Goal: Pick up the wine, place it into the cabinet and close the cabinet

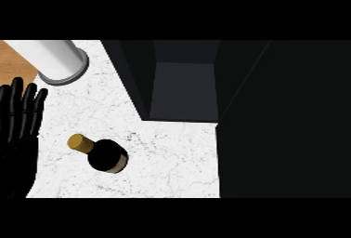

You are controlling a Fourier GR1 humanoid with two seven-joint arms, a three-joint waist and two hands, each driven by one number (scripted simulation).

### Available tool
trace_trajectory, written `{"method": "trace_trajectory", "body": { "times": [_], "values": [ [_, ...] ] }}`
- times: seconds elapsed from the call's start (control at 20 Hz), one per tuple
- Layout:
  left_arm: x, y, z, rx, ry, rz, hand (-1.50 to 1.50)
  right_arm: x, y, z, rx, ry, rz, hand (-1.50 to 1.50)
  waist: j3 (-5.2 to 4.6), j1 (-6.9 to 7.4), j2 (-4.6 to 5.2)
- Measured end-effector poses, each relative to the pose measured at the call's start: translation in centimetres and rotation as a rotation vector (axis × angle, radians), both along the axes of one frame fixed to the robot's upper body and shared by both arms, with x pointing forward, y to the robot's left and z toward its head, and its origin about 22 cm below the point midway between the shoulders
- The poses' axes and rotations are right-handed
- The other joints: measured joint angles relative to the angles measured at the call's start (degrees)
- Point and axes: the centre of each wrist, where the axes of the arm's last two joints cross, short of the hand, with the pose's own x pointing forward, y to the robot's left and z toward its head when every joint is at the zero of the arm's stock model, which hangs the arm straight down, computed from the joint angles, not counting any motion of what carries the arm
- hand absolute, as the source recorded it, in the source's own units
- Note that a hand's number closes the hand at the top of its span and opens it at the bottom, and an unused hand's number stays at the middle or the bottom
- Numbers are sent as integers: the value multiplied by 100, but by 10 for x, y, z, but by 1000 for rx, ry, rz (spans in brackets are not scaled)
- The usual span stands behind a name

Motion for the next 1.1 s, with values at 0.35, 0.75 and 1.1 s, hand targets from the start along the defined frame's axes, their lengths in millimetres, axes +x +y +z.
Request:
{"method": "trace_trajectory", "body": {
  "times": [0.35, 0.75, 1.1],
  "values": [
    [11, -5, 3, -23, 3, 83, -150, -18, -7, 0, 34, 4, 57, -150, 129, -153, 21],
    [20, -30, 8, -279, 146, 42, -150, -42, -3, 9, 72, 152, 248, -150, 151, -182, 17],
    [25, -53, 19, -323, 171, 33, -150, -51, -9, 19, 79, 175, 273, -150, 156, -165, 20]
  ]
}}
